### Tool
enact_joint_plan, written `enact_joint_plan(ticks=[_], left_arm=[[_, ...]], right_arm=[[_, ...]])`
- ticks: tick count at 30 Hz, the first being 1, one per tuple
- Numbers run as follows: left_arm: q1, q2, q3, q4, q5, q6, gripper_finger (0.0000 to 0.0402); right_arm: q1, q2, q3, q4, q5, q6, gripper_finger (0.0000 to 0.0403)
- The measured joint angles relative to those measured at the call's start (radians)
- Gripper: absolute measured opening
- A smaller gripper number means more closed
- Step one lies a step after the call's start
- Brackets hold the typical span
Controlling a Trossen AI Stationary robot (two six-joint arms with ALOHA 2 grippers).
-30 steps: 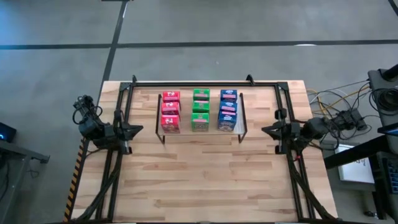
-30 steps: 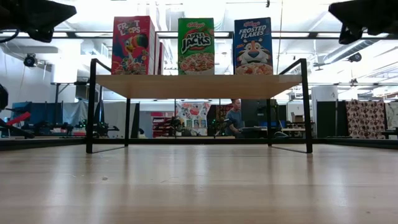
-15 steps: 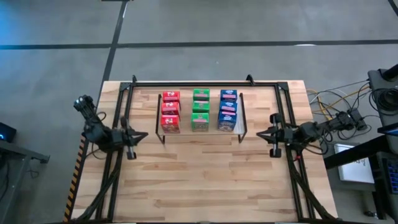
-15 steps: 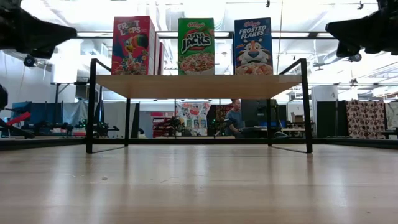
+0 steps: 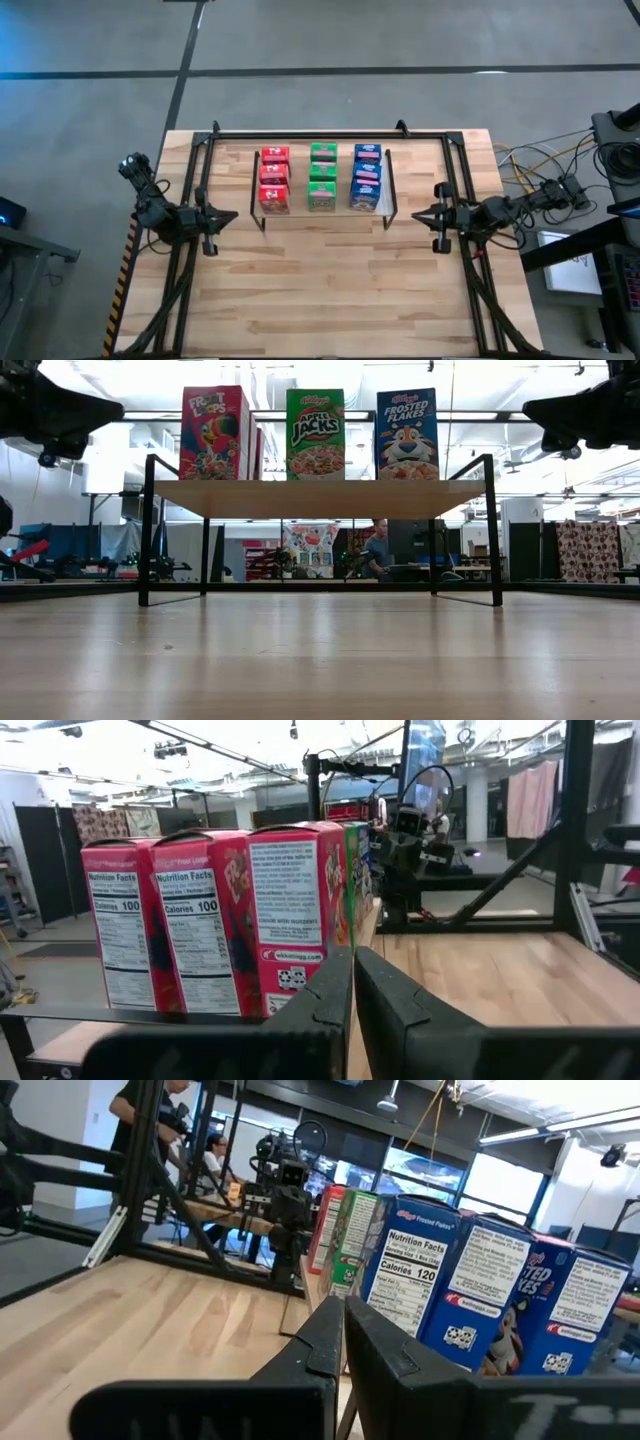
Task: Stack cereal on shelf
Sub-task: Return to home position
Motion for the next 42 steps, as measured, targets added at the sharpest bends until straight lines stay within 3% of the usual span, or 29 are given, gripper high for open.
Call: enact_joint_plan(ticks=[15,42], left_arm=[[0.000,0.002,0.001,-0.006,0.001,0.011,0.0000],[0.000,0.002,0.002,-0.006,0.001,0.011,0.0000]], right_arm=[[0.000,0.000,0.000,0.000,0.000,0.110,0.0009],[0.000,0.000,0.000,0.000,0.000,0.108,0.0009]])
